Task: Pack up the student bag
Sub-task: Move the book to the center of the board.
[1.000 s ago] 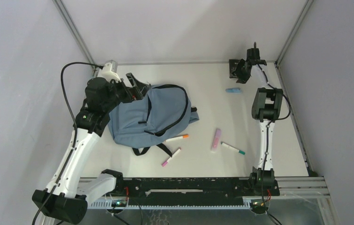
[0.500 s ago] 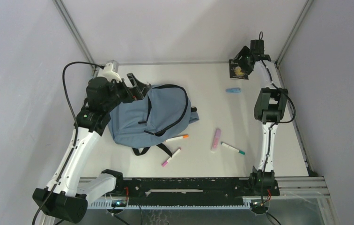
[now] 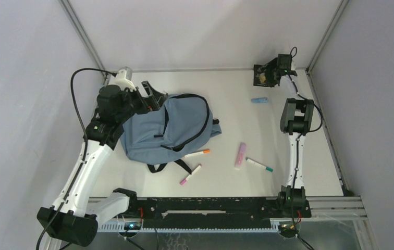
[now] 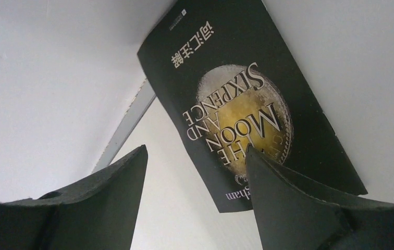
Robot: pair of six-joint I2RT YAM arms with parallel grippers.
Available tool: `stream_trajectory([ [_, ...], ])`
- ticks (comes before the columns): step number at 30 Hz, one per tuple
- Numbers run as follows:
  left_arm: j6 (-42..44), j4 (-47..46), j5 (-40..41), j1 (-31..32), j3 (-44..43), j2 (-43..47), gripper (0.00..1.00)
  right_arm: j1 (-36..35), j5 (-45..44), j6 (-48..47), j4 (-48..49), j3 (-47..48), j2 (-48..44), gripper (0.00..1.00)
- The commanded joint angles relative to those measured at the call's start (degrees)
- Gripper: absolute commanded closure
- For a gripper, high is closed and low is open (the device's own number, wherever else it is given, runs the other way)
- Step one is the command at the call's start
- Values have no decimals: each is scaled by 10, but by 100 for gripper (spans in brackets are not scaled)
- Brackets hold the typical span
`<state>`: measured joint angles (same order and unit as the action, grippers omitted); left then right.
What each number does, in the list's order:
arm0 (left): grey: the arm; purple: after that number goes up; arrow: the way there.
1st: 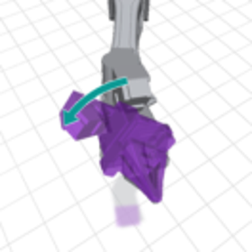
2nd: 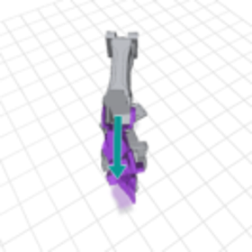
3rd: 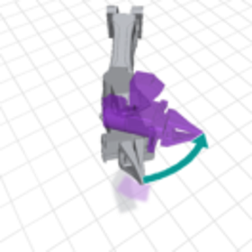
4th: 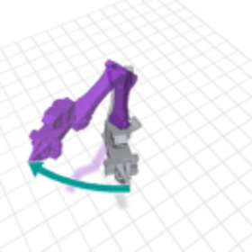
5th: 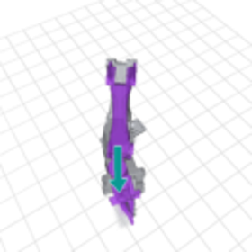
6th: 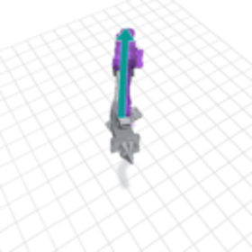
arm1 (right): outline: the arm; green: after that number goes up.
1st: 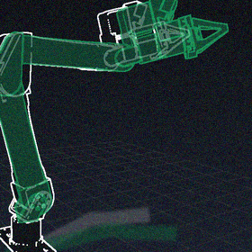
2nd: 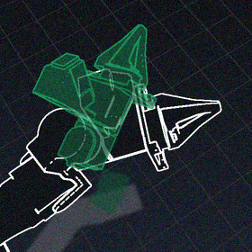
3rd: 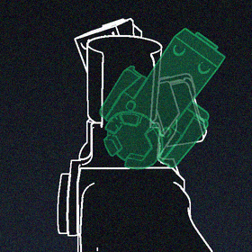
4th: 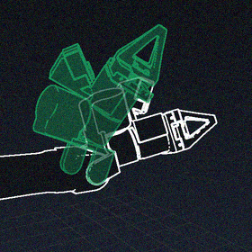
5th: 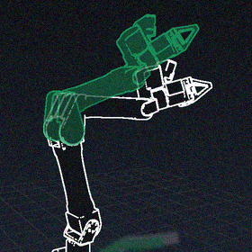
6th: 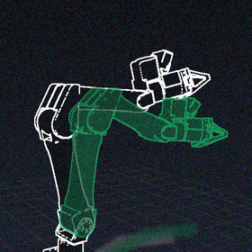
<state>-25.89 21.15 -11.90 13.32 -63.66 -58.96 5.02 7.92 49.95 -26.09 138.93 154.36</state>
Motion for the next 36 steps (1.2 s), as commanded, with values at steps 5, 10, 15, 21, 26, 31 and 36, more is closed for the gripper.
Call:
stream_trajectory([
  [5,16,-8,11,-8,18,33,0,-28,8,26,-23,-59,-19,22],
  [10,17,-8,10,-8,23,45,0,-43,19,17,-37,-89,-38,22],
  [15,16,-9,6,-8,28,57,0,-75,24,11,-19,-170,-90,21],
  [21,10,-8,4,-8,41,83,0,-101,4,2,-34,-216,-117,21],
  [26,11,3,6,-8,47,110,0,-127,20,-4,-45,-222,-126,21],
  [31,5,6,6,-8,54,125,0,-146,24,13,-30,-295,-167,21],
  [36,3,23,9,-8,56,131,0,-163,5,53,43,-451,-256,22],
])
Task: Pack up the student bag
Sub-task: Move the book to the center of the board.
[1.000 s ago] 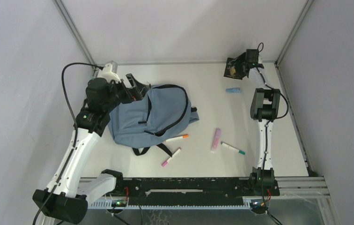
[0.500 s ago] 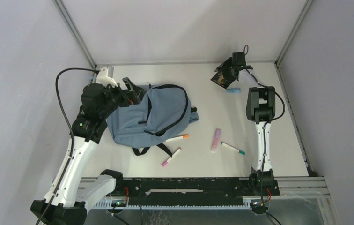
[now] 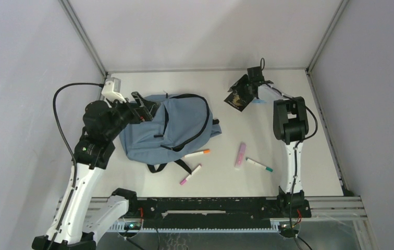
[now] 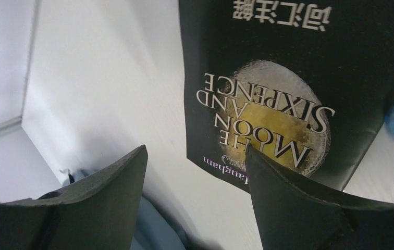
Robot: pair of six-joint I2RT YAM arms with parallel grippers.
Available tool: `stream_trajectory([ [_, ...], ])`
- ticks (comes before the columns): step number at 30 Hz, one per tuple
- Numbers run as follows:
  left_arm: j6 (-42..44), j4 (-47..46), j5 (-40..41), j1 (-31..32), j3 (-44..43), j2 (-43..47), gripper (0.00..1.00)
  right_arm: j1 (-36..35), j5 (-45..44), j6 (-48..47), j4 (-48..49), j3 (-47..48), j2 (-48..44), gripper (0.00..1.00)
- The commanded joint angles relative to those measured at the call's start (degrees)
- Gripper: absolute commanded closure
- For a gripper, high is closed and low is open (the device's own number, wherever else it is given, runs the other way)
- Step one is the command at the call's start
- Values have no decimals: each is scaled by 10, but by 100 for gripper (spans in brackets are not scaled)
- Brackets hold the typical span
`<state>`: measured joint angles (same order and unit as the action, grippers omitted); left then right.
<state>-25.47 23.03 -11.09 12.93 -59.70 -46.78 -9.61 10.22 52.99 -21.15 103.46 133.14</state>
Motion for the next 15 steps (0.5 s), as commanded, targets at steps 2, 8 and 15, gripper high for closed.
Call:
stream_trajectory([
  [2,-7,1,-4,-4,22,12,0,-28,-10,25,0,-129,-59,22],
  [8,-32,-20,-27,-4,42,16,0,-87,18,49,63,-218,-112,21],
  [15,-47,-39,-51,34,64,-20,1,-90,101,46,139,-232,-161,21],
])
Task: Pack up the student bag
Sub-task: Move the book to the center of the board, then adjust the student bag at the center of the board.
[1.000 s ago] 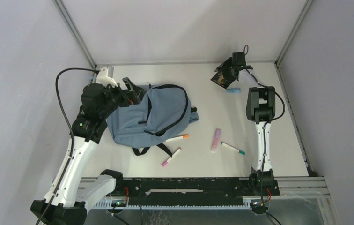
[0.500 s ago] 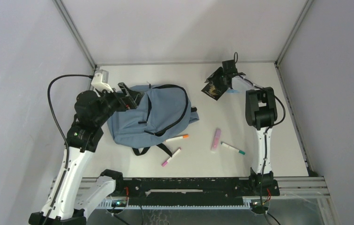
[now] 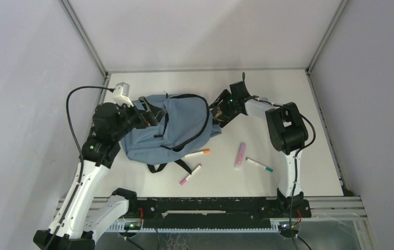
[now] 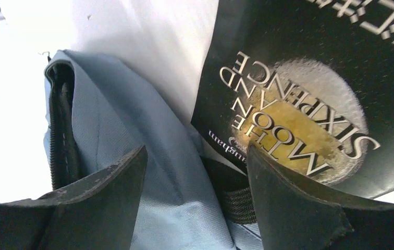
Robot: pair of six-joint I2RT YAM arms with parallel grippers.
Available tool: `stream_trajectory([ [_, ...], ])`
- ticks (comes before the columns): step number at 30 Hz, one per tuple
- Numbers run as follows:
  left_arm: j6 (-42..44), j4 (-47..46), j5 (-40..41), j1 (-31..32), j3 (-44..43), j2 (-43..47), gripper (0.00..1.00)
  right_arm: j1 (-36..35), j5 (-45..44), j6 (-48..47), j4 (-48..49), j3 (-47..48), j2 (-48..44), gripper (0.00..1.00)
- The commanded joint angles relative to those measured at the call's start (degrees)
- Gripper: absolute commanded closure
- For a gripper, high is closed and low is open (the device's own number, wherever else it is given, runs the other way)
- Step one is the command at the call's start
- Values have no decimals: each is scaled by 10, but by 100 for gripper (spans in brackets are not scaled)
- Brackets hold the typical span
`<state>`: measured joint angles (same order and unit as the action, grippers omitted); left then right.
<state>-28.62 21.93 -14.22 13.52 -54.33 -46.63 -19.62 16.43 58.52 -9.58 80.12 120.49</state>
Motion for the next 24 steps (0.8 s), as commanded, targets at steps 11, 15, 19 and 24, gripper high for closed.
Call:
stream_trajectory([
  [11,-26,-56,61,271,-129,-270,5,99,-7,-165,-68,3,-118,18],
  [15,-44,-88,64,302,-158,-363,7,148,16,-189,-70,-48,-173,18],
  [19,-9,-60,156,339,-220,-456,10,191,23,-212,-68,-101,-227,20],
  [24,-11,-21,202,349,-289,-575,10,220,41,-221,-58,-120,-246,23],
])
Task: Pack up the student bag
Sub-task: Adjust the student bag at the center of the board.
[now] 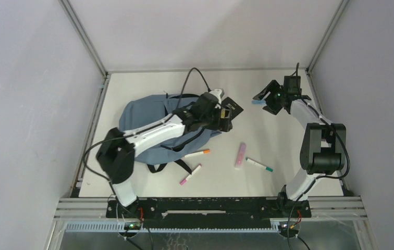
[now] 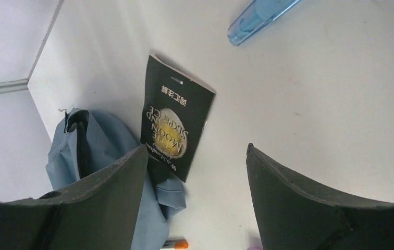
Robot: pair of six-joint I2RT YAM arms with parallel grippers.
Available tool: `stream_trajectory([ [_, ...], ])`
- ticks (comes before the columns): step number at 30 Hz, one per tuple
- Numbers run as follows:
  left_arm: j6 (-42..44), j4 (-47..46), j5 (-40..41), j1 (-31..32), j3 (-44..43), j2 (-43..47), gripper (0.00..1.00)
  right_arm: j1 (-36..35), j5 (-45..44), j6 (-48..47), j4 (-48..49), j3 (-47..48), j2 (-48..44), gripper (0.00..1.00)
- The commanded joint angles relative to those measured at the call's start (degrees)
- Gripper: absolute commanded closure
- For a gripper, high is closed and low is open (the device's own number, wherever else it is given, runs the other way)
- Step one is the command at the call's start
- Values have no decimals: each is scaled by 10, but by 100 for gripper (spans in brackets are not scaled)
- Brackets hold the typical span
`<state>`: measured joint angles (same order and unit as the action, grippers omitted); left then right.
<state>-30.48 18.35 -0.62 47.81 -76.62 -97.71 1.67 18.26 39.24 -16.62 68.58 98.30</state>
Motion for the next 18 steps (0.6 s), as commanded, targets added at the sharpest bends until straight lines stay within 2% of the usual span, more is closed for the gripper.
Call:
stream_trajectory([
  [1,4,18,81,3,-66,-75,9,7,23,-30,15,-5,-23,24],
  [4,-11,15,83,-24,-38,-88,9,1,33,-49,25,1,-9,28],
  [7,-22,10,64,-61,-3,-88,9,-24,22,-101,-8,47,29,28],
  [11,-13,22,81,-81,6,-92,8,-73,-20,-162,-77,168,117,23],
  [18,-13,25,50,-100,-2,-84,9,-104,-55,-192,-177,377,289,18],
])
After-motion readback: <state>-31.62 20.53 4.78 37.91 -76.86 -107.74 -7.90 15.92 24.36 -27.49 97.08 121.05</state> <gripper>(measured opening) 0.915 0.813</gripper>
